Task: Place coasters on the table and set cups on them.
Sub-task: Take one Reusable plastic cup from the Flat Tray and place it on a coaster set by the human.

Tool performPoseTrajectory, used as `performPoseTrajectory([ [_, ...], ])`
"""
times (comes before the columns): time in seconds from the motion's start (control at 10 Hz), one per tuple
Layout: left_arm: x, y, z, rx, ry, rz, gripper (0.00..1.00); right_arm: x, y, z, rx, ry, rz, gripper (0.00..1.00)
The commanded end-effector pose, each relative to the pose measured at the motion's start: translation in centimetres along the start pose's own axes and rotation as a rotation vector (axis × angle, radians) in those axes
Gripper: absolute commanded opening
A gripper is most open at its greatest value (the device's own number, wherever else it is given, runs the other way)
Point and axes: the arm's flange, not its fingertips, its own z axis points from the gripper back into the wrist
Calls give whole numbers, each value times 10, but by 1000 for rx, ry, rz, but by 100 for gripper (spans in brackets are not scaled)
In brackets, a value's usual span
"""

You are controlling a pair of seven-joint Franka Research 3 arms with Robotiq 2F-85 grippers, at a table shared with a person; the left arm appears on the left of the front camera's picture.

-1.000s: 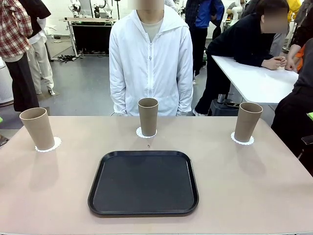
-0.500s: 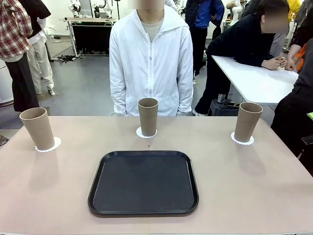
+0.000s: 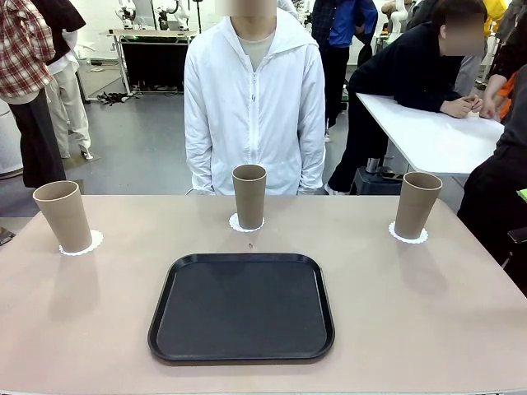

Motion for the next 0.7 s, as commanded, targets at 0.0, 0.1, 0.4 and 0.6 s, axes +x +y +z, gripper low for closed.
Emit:
performPoseTrajectory([
  [0.0,10,-2,13,-44,-39,-11,100,0,1,0,9,4,5,100],
  [0.1,10,0,13,-49,-53,2,100,0,1,0,9,4,5,100],
  [0.4,13,-3,10,-16,-25,-10,100,0,1,0,9,4,5,100],
  [0.6,7,1,7,-39,-34,-6,100,0,1,0,9,4,5,100],
])
